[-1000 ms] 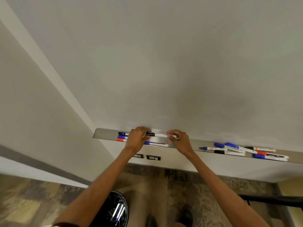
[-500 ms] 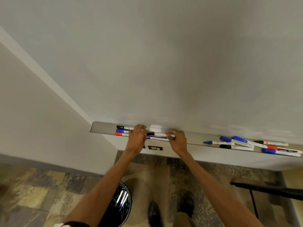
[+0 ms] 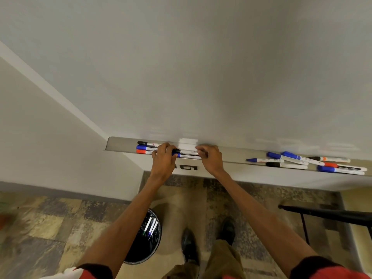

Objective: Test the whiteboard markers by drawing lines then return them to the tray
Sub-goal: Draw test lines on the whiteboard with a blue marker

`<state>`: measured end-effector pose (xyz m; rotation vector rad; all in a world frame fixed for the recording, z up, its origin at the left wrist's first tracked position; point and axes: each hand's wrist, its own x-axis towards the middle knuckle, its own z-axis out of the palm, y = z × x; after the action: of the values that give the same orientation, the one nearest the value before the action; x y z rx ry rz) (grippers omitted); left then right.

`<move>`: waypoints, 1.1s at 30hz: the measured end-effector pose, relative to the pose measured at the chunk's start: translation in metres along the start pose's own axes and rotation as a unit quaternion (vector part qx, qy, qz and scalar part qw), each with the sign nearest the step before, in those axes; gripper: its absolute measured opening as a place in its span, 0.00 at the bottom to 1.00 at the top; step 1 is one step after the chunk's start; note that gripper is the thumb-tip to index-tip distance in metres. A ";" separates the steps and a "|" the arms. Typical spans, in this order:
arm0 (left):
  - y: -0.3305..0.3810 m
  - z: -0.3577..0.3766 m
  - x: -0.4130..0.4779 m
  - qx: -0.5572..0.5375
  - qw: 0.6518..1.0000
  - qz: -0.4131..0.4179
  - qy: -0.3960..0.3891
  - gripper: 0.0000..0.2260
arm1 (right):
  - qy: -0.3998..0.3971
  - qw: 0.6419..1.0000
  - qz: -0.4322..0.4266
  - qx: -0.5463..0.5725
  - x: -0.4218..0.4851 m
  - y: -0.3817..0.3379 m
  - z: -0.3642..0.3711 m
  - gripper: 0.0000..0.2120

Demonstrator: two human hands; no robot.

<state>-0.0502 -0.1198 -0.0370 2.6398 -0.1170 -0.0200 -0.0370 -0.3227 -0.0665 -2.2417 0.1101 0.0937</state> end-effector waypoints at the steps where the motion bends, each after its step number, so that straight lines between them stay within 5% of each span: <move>1: 0.003 0.001 0.000 0.003 1.000 0.002 0.005 0.12 | 0.010 1.000 -0.005 0.008 -0.002 0.002 -0.003 0.09; 10: 0.076 0.030 0.015 -0.003 0.997 0.082 -0.001 0.10 | 0.068 0.997 0.014 0.028 -0.021 0.037 -0.077 0.07; 20: 0.195 0.098 0.020 -0.050 0.984 0.149 -0.089 0.11 | 0.087 0.989 0.036 -0.114 -0.043 0.095 -0.176 0.12; 33: 0.232 0.128 0.025 0.001 0.981 0.151 -0.124 0.09 | 0.070 0.978 -0.019 -0.198 -0.045 0.134 -0.183 0.09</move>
<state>-0.0483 -0.3858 -0.0387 2.5835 -0.5993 -0.2459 -0.0915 -0.5475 -0.0517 -2.6464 0.1352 -0.0704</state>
